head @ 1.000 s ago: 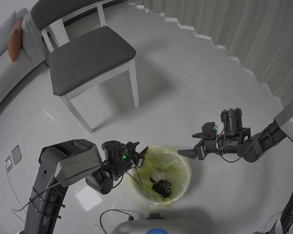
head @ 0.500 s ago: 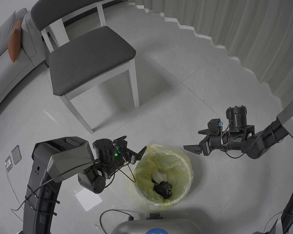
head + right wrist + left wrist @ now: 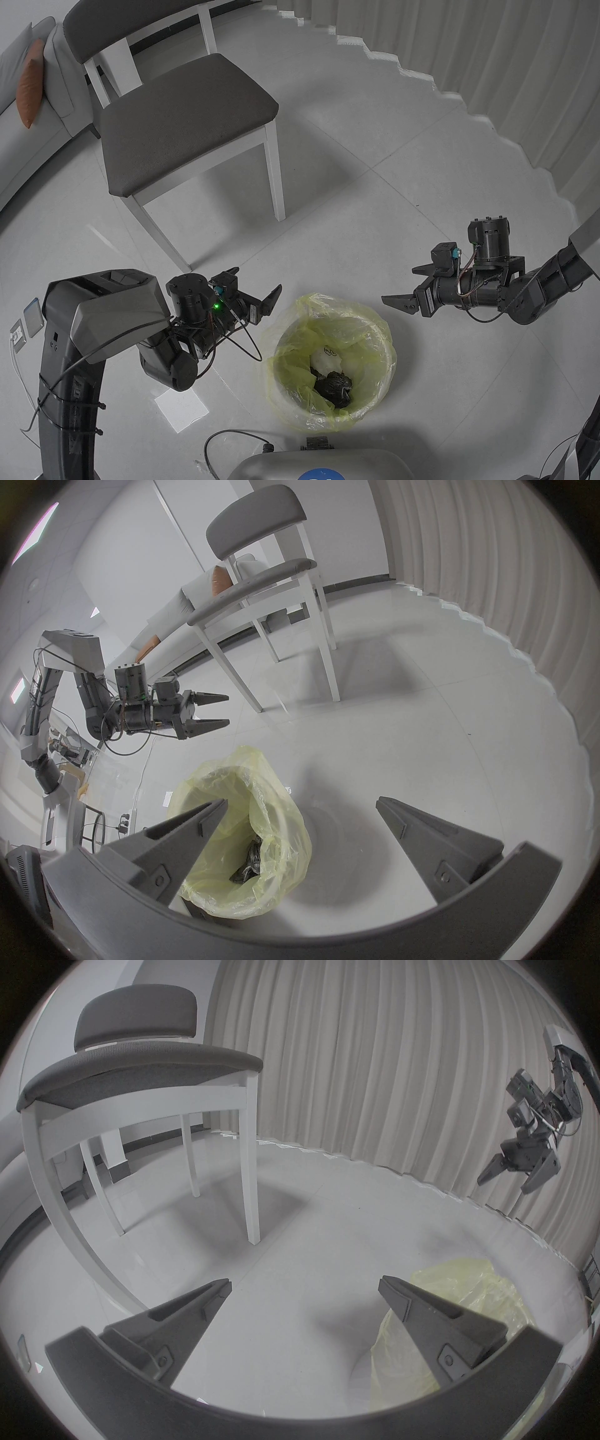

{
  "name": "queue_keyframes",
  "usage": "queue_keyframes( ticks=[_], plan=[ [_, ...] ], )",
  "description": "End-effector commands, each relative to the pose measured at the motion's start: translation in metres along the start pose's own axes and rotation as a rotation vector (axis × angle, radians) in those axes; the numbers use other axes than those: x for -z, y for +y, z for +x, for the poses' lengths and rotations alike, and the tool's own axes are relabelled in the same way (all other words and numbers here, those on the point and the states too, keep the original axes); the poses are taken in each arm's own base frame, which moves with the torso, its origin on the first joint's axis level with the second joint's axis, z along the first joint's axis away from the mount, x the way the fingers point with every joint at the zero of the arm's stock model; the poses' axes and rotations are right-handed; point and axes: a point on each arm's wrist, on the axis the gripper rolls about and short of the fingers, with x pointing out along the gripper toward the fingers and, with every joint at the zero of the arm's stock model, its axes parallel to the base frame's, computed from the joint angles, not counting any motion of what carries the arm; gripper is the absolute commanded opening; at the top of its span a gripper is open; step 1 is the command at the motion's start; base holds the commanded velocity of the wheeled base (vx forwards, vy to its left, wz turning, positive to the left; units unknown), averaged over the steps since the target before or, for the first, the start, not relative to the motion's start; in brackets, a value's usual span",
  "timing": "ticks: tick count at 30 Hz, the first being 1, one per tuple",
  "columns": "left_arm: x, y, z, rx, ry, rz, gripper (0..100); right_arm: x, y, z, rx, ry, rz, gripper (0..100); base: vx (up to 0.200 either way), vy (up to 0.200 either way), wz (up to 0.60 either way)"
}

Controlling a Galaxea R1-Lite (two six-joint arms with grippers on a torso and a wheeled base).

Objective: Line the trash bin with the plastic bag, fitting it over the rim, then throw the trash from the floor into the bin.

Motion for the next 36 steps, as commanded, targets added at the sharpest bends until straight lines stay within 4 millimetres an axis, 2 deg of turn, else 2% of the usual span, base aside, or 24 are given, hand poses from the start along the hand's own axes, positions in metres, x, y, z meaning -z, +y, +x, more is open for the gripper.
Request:
queue_keyframes(
  ticks=[1,6,10,12,15,18,26,36],
  plan=[
    [-0.001,0.0,-0.002,-0.001,0.001,0.0,100,0.004,0.002,-0.002,-0.006,0.014,0.006,100,0.0,0.0,0.0],
    [-0.006,0.002,-0.004,-0.008,-0.01,0.001,100,0.009,0.006,0.003,-0.023,0.029,0.006,100,0.0,0.0,0.0],
    [-0.016,0.01,-0.016,-0.031,-0.035,0.009,100,0.021,0.007,0.019,-0.043,0.066,0.014,100,0.0,0.0,0.0],
    [-0.032,0.014,-0.031,-0.042,-0.045,0.012,100,0.03,0.005,0.034,-0.051,0.084,0.016,100,0.0,0.0,0.0],
    [-0.051,0.023,-0.045,-0.062,-0.072,0.013,100,0.035,0.002,0.046,-0.056,0.095,0.015,100,0.0,0.0,0.0],
    [-0.061,0.028,-0.058,-0.071,-0.083,0.01,100,0.04,0.0,0.057,-0.058,0.105,0.019,100,0.0,0.0,0.0],
    [-0.064,0.036,-0.077,-0.098,-0.084,0.007,100,0.053,-0.008,0.084,-0.061,0.121,0.021,100,0.0,0.0,0.0],
    [-0.057,0.04,-0.087,-0.103,-0.088,0.009,100,0.057,-0.011,0.092,-0.061,0.124,0.016,100,0.0,0.0,0.0]
  ],
)
